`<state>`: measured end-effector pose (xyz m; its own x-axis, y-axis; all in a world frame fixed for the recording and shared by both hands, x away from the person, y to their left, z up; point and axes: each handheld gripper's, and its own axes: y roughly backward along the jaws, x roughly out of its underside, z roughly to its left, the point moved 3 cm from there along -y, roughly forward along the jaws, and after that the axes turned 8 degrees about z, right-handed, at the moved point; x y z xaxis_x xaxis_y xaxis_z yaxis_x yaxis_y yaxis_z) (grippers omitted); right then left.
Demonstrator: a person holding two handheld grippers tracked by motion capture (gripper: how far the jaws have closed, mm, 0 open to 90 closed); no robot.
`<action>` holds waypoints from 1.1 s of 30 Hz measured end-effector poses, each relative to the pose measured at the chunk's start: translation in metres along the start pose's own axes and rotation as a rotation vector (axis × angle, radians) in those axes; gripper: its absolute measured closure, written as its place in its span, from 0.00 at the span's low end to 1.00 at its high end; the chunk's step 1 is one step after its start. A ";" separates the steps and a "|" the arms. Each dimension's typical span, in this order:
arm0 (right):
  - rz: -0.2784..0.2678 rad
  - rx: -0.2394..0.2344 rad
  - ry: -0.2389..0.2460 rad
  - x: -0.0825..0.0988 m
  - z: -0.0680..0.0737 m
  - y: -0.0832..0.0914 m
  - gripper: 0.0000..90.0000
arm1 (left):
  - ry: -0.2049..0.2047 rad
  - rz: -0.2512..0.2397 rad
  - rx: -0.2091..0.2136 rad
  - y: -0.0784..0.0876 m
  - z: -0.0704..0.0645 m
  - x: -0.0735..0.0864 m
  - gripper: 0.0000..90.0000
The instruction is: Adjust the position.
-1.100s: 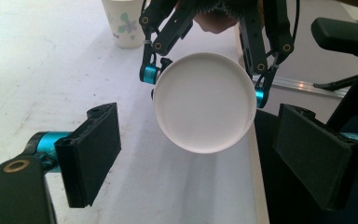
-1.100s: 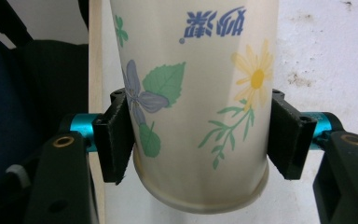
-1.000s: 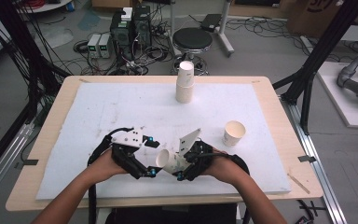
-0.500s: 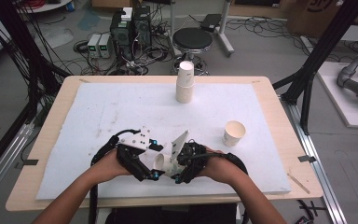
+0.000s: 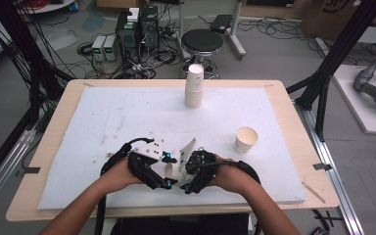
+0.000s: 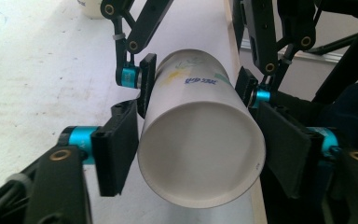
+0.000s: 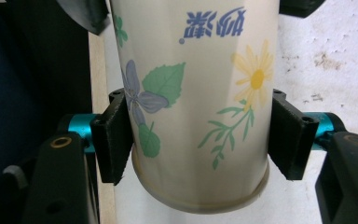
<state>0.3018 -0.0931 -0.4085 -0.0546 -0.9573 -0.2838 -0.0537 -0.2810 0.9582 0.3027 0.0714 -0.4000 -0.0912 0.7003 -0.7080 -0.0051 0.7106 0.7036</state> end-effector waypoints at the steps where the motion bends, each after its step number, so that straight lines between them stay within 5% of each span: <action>1: 0.003 0.001 0.000 0.000 0.000 0.000 0.36 | 0.000 0.001 0.000 0.000 0.000 0.000 0.40; 11: -0.005 0.005 -0.006 0.002 0.000 0.000 0.33 | -0.010 0.001 -0.022 -0.001 -0.001 0.003 0.41; 14: -0.091 0.002 -0.042 0.006 -0.004 0.004 0.22 | 0.006 -0.031 -0.038 0.001 0.000 0.007 0.42; 24: -0.400 -0.019 -0.143 0.031 -0.008 0.030 0.22 | 0.064 -0.153 -0.044 0.007 0.001 0.025 0.42; 33: -0.559 0.011 -0.186 0.046 -0.002 0.033 0.22 | 0.141 -0.291 -0.049 0.010 0.002 0.045 0.42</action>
<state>0.2999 -0.1463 -0.3897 -0.1895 -0.6362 -0.7479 -0.1351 -0.7376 0.6616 0.3003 0.1104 -0.4253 -0.2163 0.4494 -0.8667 -0.0992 0.8730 0.4775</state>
